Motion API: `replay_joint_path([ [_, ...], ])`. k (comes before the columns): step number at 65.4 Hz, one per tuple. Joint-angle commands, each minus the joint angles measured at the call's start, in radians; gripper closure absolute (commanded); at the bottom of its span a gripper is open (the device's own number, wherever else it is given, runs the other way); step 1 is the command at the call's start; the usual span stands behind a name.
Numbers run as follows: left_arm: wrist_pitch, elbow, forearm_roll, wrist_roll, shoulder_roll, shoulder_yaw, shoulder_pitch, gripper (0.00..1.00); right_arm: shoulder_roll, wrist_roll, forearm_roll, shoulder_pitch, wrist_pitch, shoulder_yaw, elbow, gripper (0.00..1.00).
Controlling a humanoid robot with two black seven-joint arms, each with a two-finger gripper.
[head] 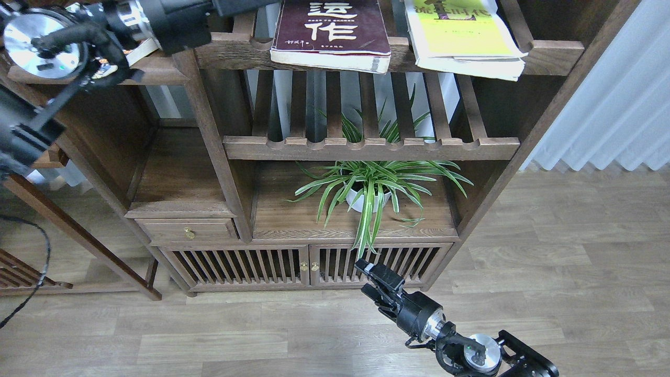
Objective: Organize books on shelf
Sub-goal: 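Withdraw the left arm from the top shelf and lower it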
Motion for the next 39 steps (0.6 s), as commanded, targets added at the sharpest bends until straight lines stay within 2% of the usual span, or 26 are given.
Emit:
replay_joint_path([
  [1,0.000,0.002,0.000,0.000,-0.071,0.000,0.000,0.00,0.000,0.000,0.000,-0.003,0.000,0.014,0.000,0.01],
  [21,0.000,0.032,0.007,0.000,-0.244,0.001,0.003,0.01,0.000,0.000,0.000,-0.010,0.000,0.034,0.000,0.01],
  [25,0.000,0.040,0.036,0.000,-0.301,0.000,0.029,0.01,0.000,-0.002,0.002,-0.027,0.000,0.047,0.000,0.01],
  [39,0.000,0.040,0.040,0.000,-0.304,0.000,0.179,0.01,0.000,0.000,0.005,-0.052,0.000,0.079,0.005,0.01],
])
